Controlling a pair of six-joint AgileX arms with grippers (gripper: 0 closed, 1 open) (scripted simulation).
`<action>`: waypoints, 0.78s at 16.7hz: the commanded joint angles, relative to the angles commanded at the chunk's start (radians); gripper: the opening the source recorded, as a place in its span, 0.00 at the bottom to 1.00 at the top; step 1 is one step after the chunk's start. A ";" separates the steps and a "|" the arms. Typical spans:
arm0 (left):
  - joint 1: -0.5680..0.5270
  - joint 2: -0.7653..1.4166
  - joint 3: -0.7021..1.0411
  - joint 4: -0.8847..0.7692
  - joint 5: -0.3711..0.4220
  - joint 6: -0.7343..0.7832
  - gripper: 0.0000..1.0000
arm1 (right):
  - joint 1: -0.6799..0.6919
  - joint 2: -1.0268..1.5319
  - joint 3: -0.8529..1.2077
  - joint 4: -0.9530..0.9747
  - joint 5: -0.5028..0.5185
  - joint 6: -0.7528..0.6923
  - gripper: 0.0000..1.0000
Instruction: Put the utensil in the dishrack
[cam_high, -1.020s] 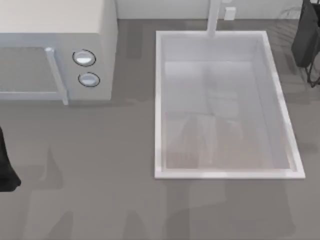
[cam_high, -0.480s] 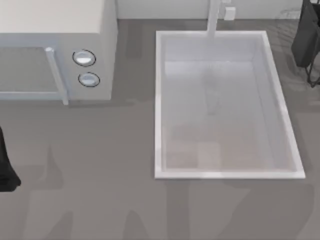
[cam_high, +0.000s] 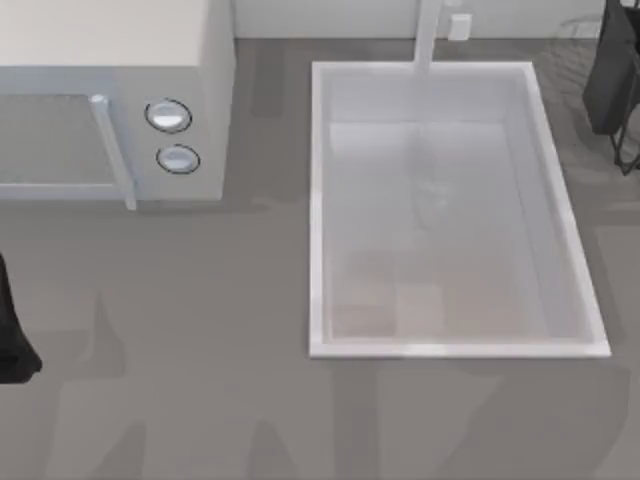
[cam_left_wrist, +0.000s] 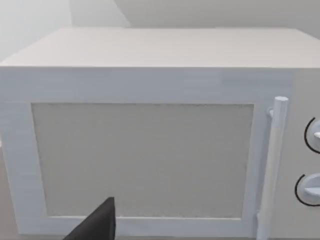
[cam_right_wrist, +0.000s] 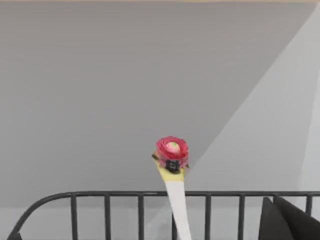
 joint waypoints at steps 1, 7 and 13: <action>0.000 0.000 0.000 0.000 0.000 0.000 1.00 | 0.000 0.000 0.000 0.000 0.000 0.000 0.38; 0.000 0.000 0.000 0.000 0.000 0.000 1.00 | 0.000 0.000 0.000 0.000 0.000 0.000 0.83; 0.000 0.000 0.000 0.000 0.000 0.000 1.00 | 0.000 0.000 0.000 0.000 0.000 0.000 1.00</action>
